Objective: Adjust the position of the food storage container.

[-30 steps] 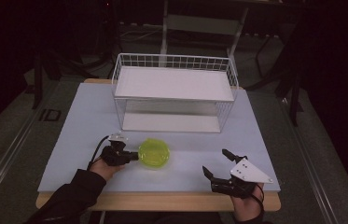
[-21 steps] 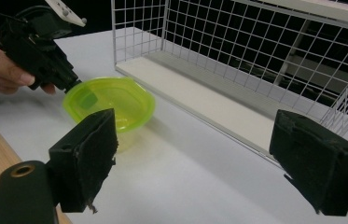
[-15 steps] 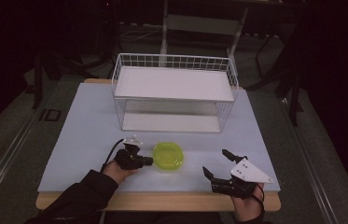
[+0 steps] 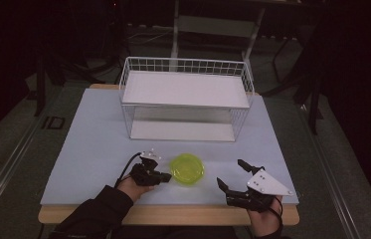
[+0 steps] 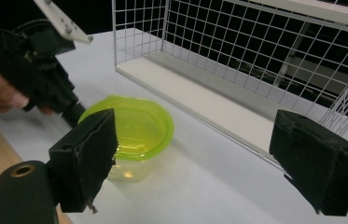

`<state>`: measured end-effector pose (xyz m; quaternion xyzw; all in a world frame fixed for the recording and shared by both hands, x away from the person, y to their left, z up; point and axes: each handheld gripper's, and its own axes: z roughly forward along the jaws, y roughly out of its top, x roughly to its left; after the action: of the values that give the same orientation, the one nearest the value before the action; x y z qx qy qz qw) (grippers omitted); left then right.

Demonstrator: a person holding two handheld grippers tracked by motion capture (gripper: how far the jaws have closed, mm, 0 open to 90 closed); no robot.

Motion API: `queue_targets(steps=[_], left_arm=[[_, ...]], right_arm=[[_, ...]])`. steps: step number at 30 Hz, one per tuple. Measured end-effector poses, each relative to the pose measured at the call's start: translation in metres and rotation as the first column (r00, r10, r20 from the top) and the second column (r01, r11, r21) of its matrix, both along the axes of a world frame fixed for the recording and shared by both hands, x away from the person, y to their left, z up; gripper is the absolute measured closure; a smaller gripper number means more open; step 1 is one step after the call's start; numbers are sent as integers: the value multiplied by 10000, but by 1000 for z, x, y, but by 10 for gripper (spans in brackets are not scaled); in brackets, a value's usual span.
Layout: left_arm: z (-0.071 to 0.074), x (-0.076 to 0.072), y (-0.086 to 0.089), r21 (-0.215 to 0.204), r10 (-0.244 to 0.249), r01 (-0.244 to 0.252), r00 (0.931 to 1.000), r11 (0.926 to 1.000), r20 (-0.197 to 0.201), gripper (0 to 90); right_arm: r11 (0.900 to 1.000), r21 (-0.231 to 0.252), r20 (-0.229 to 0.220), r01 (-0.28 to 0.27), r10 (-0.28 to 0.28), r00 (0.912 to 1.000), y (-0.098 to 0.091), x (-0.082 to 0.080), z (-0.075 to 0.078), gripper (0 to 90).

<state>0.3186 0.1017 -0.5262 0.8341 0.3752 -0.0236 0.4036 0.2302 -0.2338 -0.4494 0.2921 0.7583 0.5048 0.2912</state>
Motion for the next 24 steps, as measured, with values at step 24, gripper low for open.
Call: queue_targets(steps=[24], left_arm=[[-7,-3,-34,-112,-780,779,9969,9969,-96,895]], right_arm=[[10000,-51,-13,16,-16,10000,0,0,0,148]])
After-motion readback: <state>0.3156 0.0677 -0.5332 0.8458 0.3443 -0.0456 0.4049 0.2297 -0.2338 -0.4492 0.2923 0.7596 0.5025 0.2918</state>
